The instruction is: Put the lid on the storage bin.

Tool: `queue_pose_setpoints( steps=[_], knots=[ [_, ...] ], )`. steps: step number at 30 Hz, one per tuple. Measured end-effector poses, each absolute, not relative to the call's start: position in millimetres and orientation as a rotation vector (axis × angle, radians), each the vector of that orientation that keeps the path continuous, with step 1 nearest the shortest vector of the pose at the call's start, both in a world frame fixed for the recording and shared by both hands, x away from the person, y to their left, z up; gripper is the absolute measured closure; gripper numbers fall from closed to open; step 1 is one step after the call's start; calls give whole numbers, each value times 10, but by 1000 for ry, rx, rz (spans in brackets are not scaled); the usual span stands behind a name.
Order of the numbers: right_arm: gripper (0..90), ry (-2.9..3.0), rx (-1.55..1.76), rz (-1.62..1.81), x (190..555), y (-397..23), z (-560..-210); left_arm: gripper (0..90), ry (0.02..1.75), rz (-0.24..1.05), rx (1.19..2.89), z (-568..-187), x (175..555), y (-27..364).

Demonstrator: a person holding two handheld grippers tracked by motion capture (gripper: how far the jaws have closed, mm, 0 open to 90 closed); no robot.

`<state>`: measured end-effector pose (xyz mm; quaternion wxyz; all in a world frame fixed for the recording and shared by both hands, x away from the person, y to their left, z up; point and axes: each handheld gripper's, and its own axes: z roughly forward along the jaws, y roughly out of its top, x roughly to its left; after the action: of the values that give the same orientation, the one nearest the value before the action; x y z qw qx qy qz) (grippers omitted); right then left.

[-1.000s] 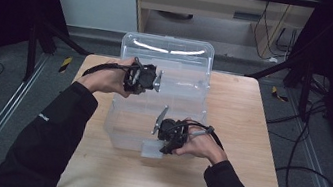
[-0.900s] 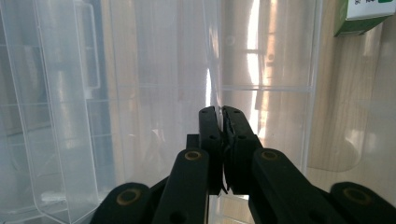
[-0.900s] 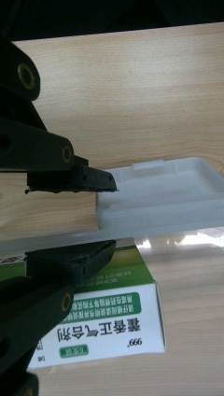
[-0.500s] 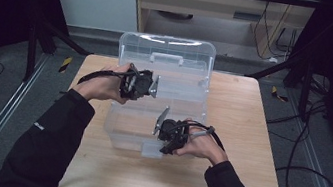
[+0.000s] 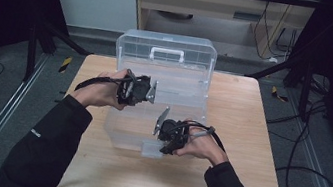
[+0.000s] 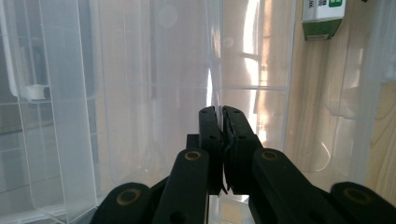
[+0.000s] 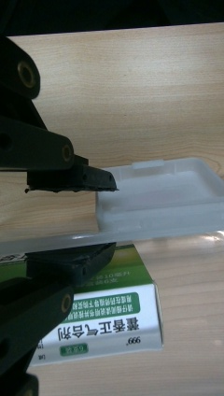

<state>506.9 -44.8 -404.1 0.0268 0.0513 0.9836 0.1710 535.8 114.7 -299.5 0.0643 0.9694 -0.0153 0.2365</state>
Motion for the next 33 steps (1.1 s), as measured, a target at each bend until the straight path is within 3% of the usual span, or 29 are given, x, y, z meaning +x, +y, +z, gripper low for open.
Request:
queue_pose_setpoints(
  steps=[27, 33],
  knots=[
    [623, 2934, 215, 560, 4934, -460, -4026, 861, -41, 670, 2912, -3111, 5165, 1179],
    [575, 2909, 228, 625, 4880, -483, -3942, 860, -56, 667, 2920, -3114, 5151, 1176]
  ],
)
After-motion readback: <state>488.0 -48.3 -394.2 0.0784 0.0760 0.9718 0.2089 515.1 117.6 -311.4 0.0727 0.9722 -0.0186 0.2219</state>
